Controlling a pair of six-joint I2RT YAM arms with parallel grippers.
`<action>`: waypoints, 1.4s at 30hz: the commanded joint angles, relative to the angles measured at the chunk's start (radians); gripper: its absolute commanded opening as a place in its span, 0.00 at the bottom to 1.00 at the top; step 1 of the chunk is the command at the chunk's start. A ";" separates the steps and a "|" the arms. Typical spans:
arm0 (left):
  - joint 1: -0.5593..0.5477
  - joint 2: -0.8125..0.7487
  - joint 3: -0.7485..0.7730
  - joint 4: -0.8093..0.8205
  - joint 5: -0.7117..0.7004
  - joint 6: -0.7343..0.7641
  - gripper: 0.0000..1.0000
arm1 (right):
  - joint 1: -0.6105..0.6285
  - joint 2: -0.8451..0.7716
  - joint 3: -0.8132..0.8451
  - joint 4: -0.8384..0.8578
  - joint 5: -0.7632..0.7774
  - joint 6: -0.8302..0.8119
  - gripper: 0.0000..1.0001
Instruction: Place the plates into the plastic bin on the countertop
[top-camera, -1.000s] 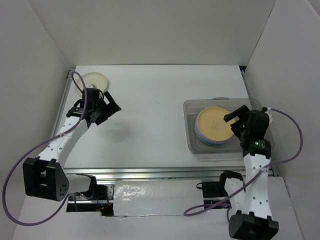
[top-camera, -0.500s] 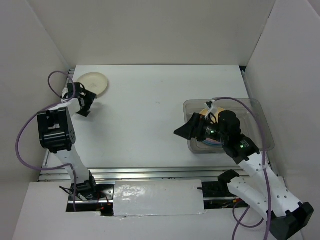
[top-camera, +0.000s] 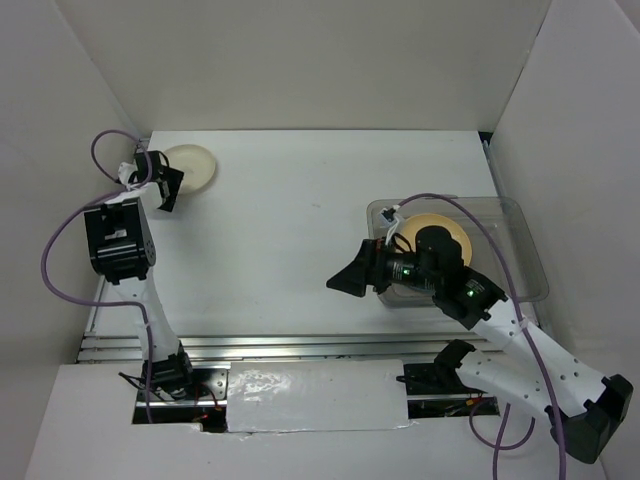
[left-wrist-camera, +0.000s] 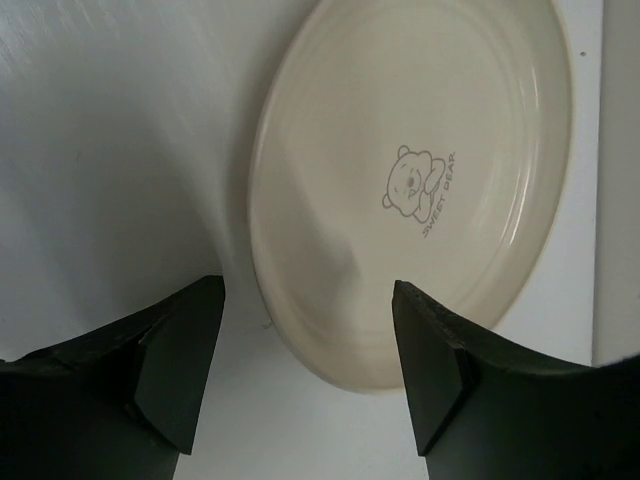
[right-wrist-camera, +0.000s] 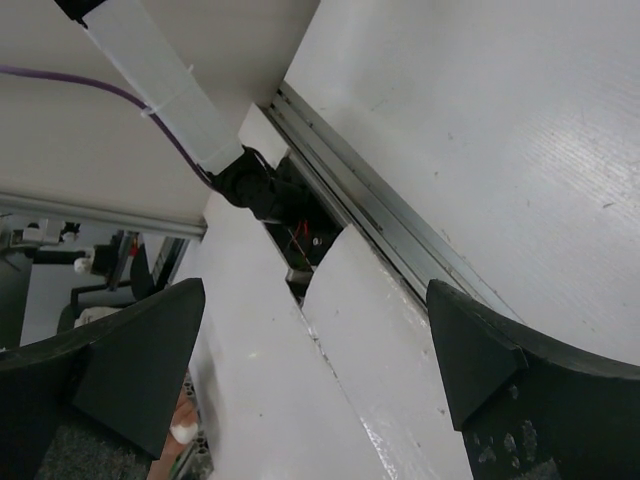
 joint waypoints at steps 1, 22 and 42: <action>-0.014 0.070 0.043 -0.154 -0.076 -0.013 0.81 | 0.005 -0.034 0.074 0.014 0.040 -0.042 1.00; -0.455 -0.620 -0.125 -0.398 -0.109 0.312 0.00 | -0.117 0.144 0.276 -0.179 0.423 -0.149 1.00; -0.822 -0.764 -0.093 -0.459 0.051 0.384 0.00 | -0.235 0.383 0.209 0.006 0.517 -0.119 0.70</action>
